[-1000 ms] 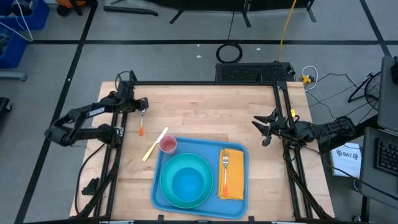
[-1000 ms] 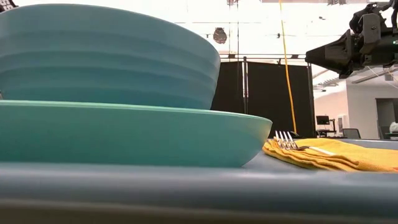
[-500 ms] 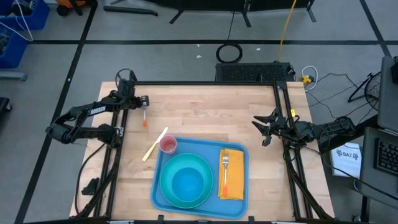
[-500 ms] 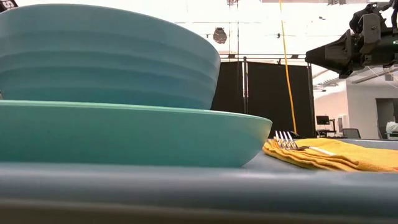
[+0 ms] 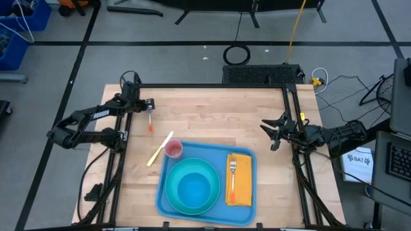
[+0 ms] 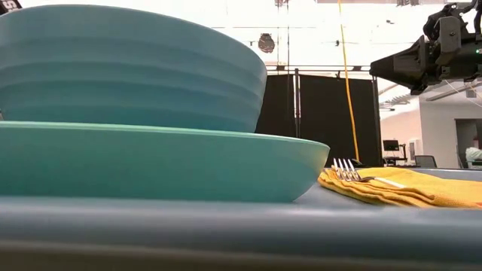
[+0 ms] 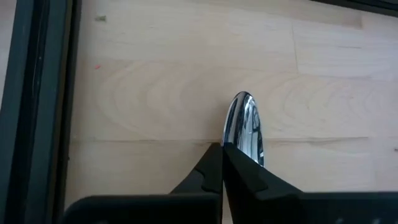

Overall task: Set up tray
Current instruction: Put the orange spoon on the yellow napkin to the right of the orange fork

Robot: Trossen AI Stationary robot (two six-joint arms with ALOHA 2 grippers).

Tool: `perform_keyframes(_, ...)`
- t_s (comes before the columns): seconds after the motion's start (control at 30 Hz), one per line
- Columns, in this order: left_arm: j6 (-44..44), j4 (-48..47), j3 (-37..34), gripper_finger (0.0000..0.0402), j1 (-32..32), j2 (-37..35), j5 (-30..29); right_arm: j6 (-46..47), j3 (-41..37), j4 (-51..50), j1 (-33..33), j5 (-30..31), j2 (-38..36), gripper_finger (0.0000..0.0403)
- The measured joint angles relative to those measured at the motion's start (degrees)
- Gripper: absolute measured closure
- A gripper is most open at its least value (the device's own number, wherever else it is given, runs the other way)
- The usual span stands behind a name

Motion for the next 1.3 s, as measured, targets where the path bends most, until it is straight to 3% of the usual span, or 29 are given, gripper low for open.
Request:
perform_keyframes(0.47, -3.94, -0.41, -0.22, 0.0401, -5.60, -13.05, 1.34, 0.01, 0.00, 0.03, 0.00, 0.01, -0.02, 0.0287)
perform_keyframes(0.6, -5.89, 7.59, -0.22, 0.0401, -10.60, -19.00, 5.28, 0.02, 0.00, 0.07, -0.02, 0.02, 0.00, 0.0287)
perform_keyframes(0.77, -10.71, 18.89, 0.88, 0.0401, -18.19, -25.33, 6.21, 0.46, 0.00, 0.31, -0.01, 0.00, 0.00, 0.0287)
perform_keyframes(0.9, -12.43, 21.71, 2.99, 0.0401, -28.53, -26.59, 3.19, 0.46, 0.00, 0.37, 0.00, 0.02, -0.02, 0.0287)
perform_keyframes(1.03, -11.88, 31.10, 3.73, 0.0401, -42.93, -25.52, -1.97, 0.46, 0.00, 0.41, 0.00, 0.04, -0.02, 0.0287)
perform_keyframes(1.3, -9.65, 40.05, 4.64, 0.0401, -73.72, -14.87, -22.46, 0.46, 0.00, 0.46, -0.01, 0.10, -0.01, 0.0287)
